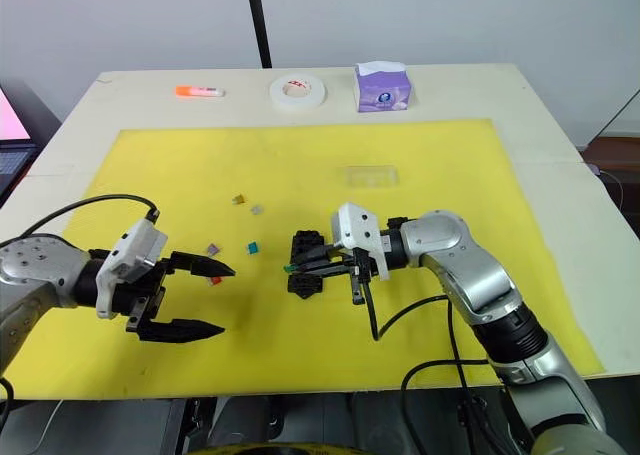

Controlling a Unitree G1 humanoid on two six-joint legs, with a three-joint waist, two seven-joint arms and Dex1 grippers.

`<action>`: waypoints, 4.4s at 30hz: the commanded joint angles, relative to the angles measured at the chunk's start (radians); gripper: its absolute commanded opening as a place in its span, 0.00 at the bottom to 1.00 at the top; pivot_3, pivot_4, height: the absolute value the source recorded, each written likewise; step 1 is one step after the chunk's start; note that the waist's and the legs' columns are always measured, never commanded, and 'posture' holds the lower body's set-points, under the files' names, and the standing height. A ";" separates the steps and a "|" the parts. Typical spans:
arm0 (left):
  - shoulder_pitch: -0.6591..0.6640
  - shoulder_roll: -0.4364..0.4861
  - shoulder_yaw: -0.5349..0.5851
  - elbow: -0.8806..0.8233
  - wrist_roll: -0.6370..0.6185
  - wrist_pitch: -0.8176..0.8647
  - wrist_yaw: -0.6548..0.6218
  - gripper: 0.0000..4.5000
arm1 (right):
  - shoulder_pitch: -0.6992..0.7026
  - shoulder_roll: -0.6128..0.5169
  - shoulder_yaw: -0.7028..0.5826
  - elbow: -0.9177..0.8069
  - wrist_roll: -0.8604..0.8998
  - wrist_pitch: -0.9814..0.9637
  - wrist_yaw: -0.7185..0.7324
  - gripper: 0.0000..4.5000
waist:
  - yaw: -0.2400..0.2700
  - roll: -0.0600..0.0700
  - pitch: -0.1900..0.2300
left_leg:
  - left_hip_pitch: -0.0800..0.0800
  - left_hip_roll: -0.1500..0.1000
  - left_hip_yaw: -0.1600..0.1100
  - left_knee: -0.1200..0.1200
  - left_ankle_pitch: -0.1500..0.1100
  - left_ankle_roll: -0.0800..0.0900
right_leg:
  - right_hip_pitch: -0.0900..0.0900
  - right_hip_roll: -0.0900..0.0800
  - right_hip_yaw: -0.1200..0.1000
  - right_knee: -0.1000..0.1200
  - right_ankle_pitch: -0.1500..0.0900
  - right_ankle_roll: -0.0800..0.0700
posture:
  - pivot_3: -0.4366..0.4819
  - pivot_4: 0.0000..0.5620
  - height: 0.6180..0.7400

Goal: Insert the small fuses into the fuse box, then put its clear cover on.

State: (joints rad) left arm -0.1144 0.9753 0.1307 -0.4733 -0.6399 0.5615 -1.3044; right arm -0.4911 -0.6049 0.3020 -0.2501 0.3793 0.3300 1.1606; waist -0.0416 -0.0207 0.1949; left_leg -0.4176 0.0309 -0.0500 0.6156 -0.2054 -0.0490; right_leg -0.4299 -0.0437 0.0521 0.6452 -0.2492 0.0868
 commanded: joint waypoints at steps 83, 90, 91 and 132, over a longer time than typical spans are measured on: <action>-0.102 -0.029 -0.101 0.118 0.061 -0.093 -0.013 0.99 | 0.106 0.084 -0.030 -0.004 -0.047 -0.047 -0.082 0.01 | -0.001 -0.001 -0.001 | 0.008 0.000 0.000 0.000 0.000 0.000 | 0.008 0.001 0.000 0.002 0.000 0.001 | 0.48 0.27 1.00; -0.090 -0.026 -0.101 0.105 0.064 -0.092 -0.011 0.99 | 0.120 0.084 -0.012 0.037 -0.085 -0.075 -0.079 0.01 | -0.001 -0.001 0.000 | 0.008 0.000 0.000 0.000 0.000 0.000 | 0.008 0.001 0.000 0.002 0.000 0.001 | 0.48 0.27 1.00; -0.090 -0.026 -0.101 0.105 0.064 -0.091 -0.011 0.99 | 0.124 0.083 -0.009 0.041 -0.090 -0.080 -0.079 0.01 | -0.001 -0.001 -0.001 | 0.008 0.000 0.000 0.000 0.000 0.000 | 0.008 0.001 0.000 0.002 0.000 0.001 | 0.48 0.27 1.00; -0.088 -0.020 -0.106 0.136 0.089 -0.102 -0.027 0.99 | 0.156 0.085 -0.017 -0.014 -0.068 -0.073 -0.088 0.01 | -0.001 -0.001 -0.001 | 0.009 0.000 0.000 0.000 0.000 0.000 | 0.008 0.001 0.000 0.002 0.000 0.001 | 0.48 0.27 1.00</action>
State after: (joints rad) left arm -0.2024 0.9428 0.0197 -0.3322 -0.5551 0.4717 -1.3254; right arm -0.3399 -0.5240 0.2831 -0.2262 0.2992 0.2588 1.0673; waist -0.0428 -0.0216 0.1942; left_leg -0.4088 0.0313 -0.0501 0.6155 -0.2053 -0.0489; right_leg -0.4215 -0.0423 0.0524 0.6474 -0.2495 0.0875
